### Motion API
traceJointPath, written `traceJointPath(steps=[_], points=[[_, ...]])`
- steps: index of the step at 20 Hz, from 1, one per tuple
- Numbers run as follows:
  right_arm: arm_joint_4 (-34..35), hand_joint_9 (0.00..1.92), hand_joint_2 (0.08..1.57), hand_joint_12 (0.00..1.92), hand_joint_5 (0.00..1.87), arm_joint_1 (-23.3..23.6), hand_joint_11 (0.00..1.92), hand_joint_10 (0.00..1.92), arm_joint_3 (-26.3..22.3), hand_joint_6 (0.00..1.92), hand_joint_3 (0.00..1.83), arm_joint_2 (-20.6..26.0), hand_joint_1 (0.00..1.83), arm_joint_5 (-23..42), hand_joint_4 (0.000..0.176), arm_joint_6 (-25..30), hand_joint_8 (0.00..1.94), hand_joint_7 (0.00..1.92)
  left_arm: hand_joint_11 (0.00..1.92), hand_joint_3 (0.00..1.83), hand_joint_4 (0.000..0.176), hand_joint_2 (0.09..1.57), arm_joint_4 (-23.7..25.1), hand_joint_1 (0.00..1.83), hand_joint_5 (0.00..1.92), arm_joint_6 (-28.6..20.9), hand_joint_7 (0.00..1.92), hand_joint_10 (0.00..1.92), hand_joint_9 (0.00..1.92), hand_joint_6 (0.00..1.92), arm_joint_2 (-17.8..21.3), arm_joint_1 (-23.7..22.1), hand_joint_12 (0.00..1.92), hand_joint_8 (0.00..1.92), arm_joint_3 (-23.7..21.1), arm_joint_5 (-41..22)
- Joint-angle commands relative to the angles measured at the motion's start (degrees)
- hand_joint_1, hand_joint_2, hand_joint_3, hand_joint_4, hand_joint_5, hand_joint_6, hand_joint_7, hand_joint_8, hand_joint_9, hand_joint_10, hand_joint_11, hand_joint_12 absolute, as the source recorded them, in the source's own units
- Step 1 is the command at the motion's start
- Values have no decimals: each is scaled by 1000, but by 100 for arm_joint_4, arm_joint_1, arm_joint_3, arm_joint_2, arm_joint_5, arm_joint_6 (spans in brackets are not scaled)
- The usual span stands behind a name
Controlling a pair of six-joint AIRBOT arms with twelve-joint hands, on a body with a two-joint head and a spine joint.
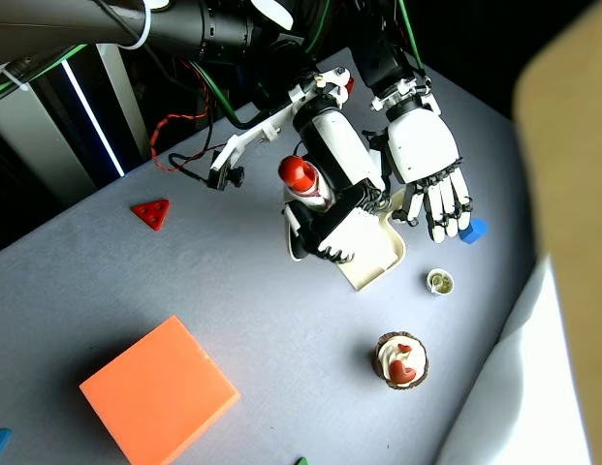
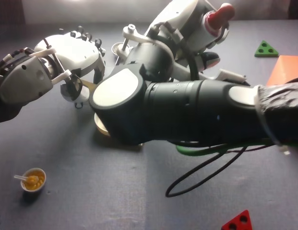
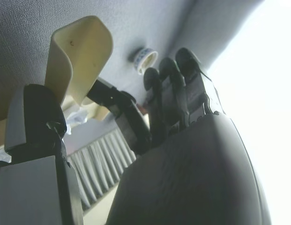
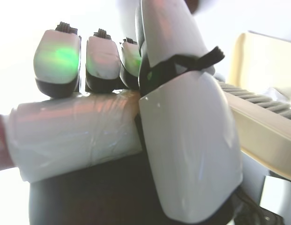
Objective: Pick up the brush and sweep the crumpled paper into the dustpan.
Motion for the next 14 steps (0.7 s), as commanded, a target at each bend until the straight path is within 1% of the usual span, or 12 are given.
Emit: traceJointPath(steps=[1,2,3,4,6,7,9,10,11,13,14], points=[[-717,1339,1150,1921,1142,172,1402,1921,-57,1921,1,87,1434,-246,0,-152,1941,1263,0,0,0,1079,118,1134,1066,7,319,0,208,835,70,-76,433,1,26,-543],[-718,1332,1151,1921,1123,212,1401,1921,-127,1921,0,159,1445,-219,0,-259,1941,1251,0,0,0,1070,118,1155,1086,7,341,3,231,799,73,-77,474,3,27,-545],[-744,1332,1146,1921,1120,251,1401,1921,-245,1921,0,269,1453,-139,0,-532,1941,1249,0,0,0,1068,122,1158,1090,7,340,2,232,792,76,-79,479,1,29,-545],[-846,1332,1145,1921,1124,260,1401,1921,-405,1921,0,408,1441,35,0,-895,1941,1255,0,1,0,1081,125,1134,1059,7,324,1,223,846,77,-80,460,2,29,-545],[-994,1327,1147,1921,1128,253,1401,1921,-666,1921,0,622,1418,200,0,-1336,1941,1255,0,0,0,1081,125,1136,1061,7,329,2,226,843,78,-84,430,2,30,-545],[-1041,1334,1146,1921,1126,253,1407,1921,-844,1921,0,711,1425,376,0,-1685,1941,1257,0,1,0,1084,125,1134,1054,7,309,3,207,855,79,-88,382,5,29,-548],[-1006,1341,1153,1921,1136,186,1402,1921,-1153,1921,2,1014,1441,533,0,-2121,1941,1265,0,0,0,1079,134,1135,1064,7,307,1,205,837,80,-96,434,1,29,-547],[-1001,1341,1153,1921,1136,161,1402,1921,-1289,1921,2,1151,1441,605,0,-2257,1941,1265,0,0,0,1079,134,1135,1064,7,307,1,205,837,81,-98,434,1,28,-547],[-1008,1342,1154,1921,1137,159,1412,1921,-1539,1921,1,1372,1450,728,0,-2358,1941,1265,0,0,0,1070,132,1140,1084,7,329,3,221,805,85,-102,442,4,27,-547],[-940,1342,1157,1921,1150,131,1406,1921,-1976,1921,1,1814,1444,922,0,-2293,1941,1272,1,0,0,1068,131,1128,1086,7,315,0,218,804,95,-109,455,1,31,-552],[-830,1341,1156,1921,1160,120,1391,1921,-2119,1921,1,2006,1432,1025,0,-2217,1941,1275,0,2,0,1075,131,1117,1066,7,287,0,199,835,101,-111,451,1,31,-552]])
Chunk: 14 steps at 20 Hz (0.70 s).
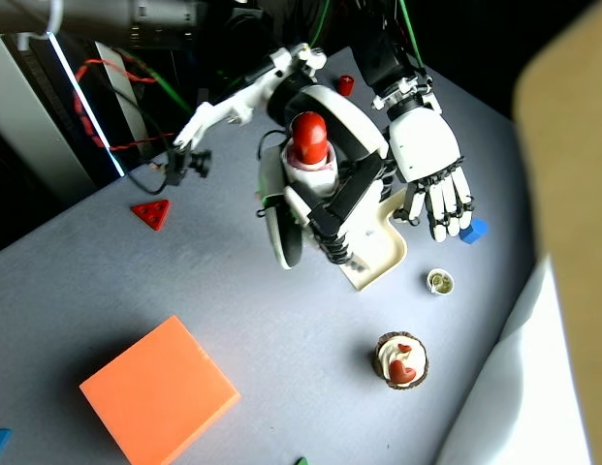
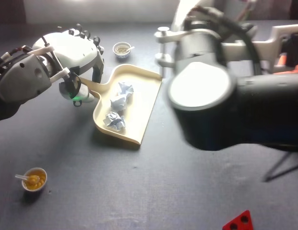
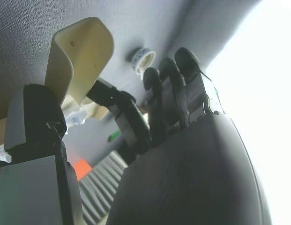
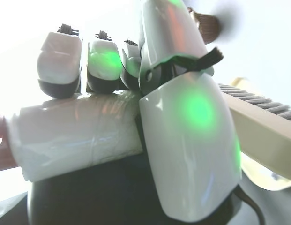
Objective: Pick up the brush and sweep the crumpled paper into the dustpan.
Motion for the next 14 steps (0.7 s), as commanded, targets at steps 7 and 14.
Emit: traceJointPath(steps=[7,14], points=[[-231,1352,1149,1921,1160,-221,1411,1921,-483,1921,0,918,1443,661,0,666,1941,1268,0,0,100,1007,125,998,707,7,220,0,178,0,93,-77,463,0,21,-568],[-372,1190,993,1921,975,-362,1276,1921,-461,1921,0,962,1060,653,0,1033,1941,1097,10,4,111,951,136,964,616,7,243,0,197,0,106,-106,502,0,37,-584]])
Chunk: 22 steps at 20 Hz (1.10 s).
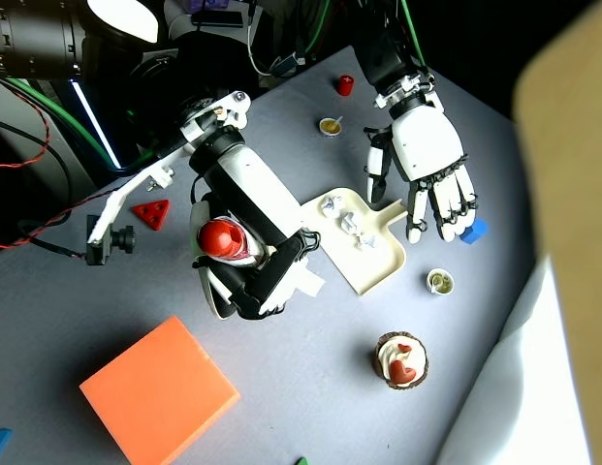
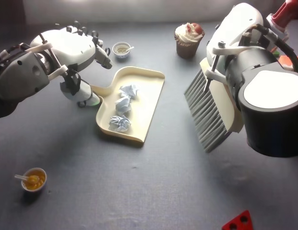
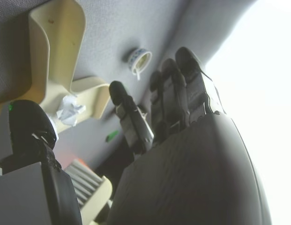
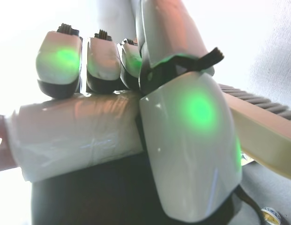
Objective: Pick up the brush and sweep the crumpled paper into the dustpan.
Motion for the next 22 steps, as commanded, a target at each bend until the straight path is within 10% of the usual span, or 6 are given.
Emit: traceJointPath(steps=[1,4,7,11,16,22], points=[[-673,1086,958,1921,925,68,1160,1921,-49,1921,0,72,982,-293,0,-66,1941,1021,7,4,106,953,139,972,621,5,248,0,197,2,60,-71,505,3,36,-574],[-760,642,825,1921,940,21,684,1921,-242,799,0,93,956,-406,0,-42,1941,596,0,4,110,962,145,959,632,6,248,1,198,3,63,-90,461,1,46,-569],[-945,160,804,1870,427,-329,50,1921,-488,1121,1,103,823,-556,0,229,1876,148,12,0,115,956,227,950,658,6,262,4,210,10,92,-153,461,5,73,-502],[-976,102,796,1197,262,-539,0,815,-697,50,0,157,558,-543,0,256,297,293,7,2,109,966,306,938,673,7,257,4,205,11,183,-354,467,4,96,-364],[-918,5,765,70,59,-548,0,2,-927,5,0,379,453,-509,0,265,4,31,4,1,108,967,505,934,673,49,256,2,204,5,311,-822,473,2,138,182],[-463,0,759,0,17,-548,0,0,-994,7,0,862,417,223,0,277,0,0,3,1,98,970,626,933,672,132,245,3,197,3,461,-1196,472,3,7,434]])
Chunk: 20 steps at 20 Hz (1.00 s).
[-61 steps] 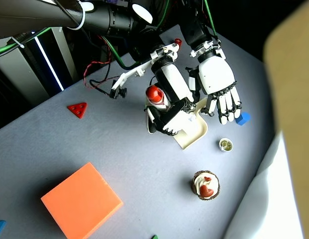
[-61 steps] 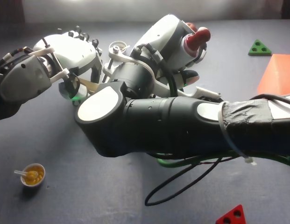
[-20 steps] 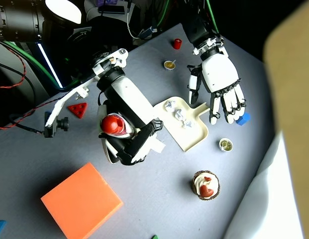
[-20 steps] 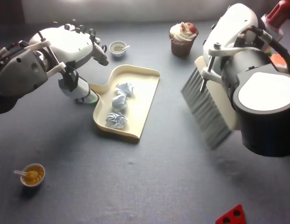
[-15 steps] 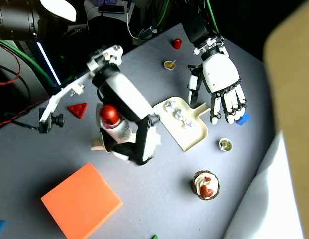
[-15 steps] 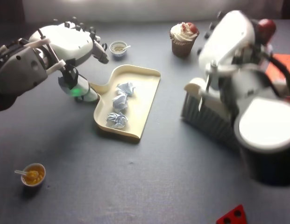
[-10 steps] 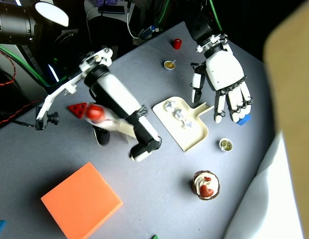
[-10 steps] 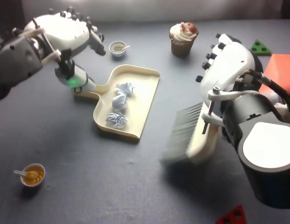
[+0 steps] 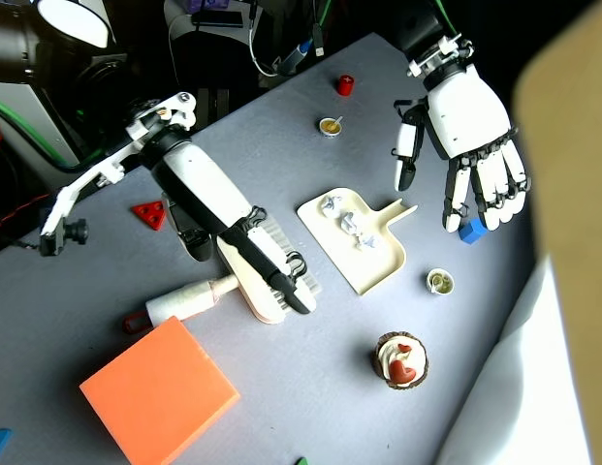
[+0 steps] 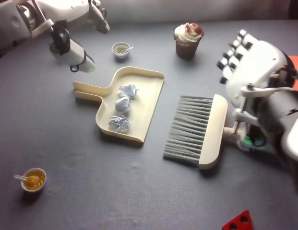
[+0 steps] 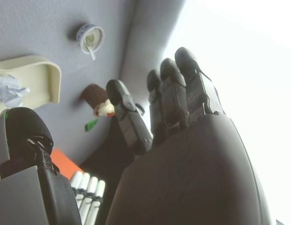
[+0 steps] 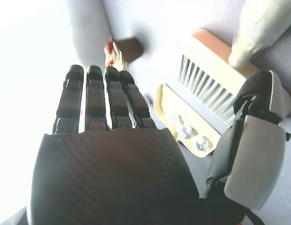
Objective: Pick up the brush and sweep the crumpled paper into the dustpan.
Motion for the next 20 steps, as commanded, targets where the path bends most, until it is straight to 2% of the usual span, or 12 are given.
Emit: traceJointPath(steps=[1,3,5,7,9,10,12,14,15,17,19,20], points=[[-592,0,752,0,4,80,0,0,15,1,0,142,416,218,0,74,0,0,12,0,93,969,73,935,675,31,246,3,198,4,66,-82,478,3,-14,-505],[-682,0,765,0,5,80,0,0,152,2,0,531,430,1488,0,617,0,0,13,0,110,970,-7,926,664,35,248,3,197,1,87,-116,498,3,-113,-555],[-693,0,775,0,1,80,0,0,351,0,4,790,405,2763,0,1113,0,0,1,1,110,979,-8,930,651,36,247,2,196,1,155,-154,483,3,-261,-525],[-1417,0,789,0,0,80,0,0,529,0,8,1116,402,3942,0,2139,0,0,0,0,105,978,-180,936,657,156,251,0,192,2,202,-166,467,2,-437,-590],[-2261,0,787,0,0,93,0,0,530,0,5,1246,411,4212,0,2948,0,0,0,3,126,984,-214,879,614,176,246,0,190,0,218,-166,463,1,-501,-585],[-2435,0,797,0,0,81,0,0,508,0,8,1294,402,4263,0,3060,0,0,4,2,122,982,-214,863,578,177,237,0,188,0,238,-166,467,0,-533,-567],[-2667,0,832,4,0,71,10,0,484,0,19,1398,371,4466,0,3466,0,0,27,0,137,961,-232,813,550,177,257,10,212,2,283,-159,484,9,-579,-569],[-3498,0,837,3,0,72,8,0,531,0,14,1556,372,5116,0,4653,0,0,24,0,120,950,-236,820,567,177,264,7,215,7,328,-156,490,8,-591,-587],[-4228,0,839,0,0,72,1,0,567,0,14,1624,368,5468,0,5418,0,0,16,0,117,938,-235,826,564,176,260,5,212,5,340,-159,489,5,-591,-612],[-5407,0,838,8,3,72,18,0,561,1,9,1667,366,5520,0,6483,7,18,9,0,114,939,-240,811,549,176,237,0,190,0,346,-172,491,0,-583,-651],[-5713,6,838,1,16,9,2,3,505,5,6,1700,404,5259,0,6592,8,26,22,0,103,924,-249,831,573,176,250,3,198,8,345,-182,509,7,-587,-661],[-5771,36,840,11,40,-49,26,14,463,14,6,1729,457,5112,0,6592,16,49,4,0,106,933,-257,797,544,176,248,0,187,2,345,-181,508,5,-596,-660]])
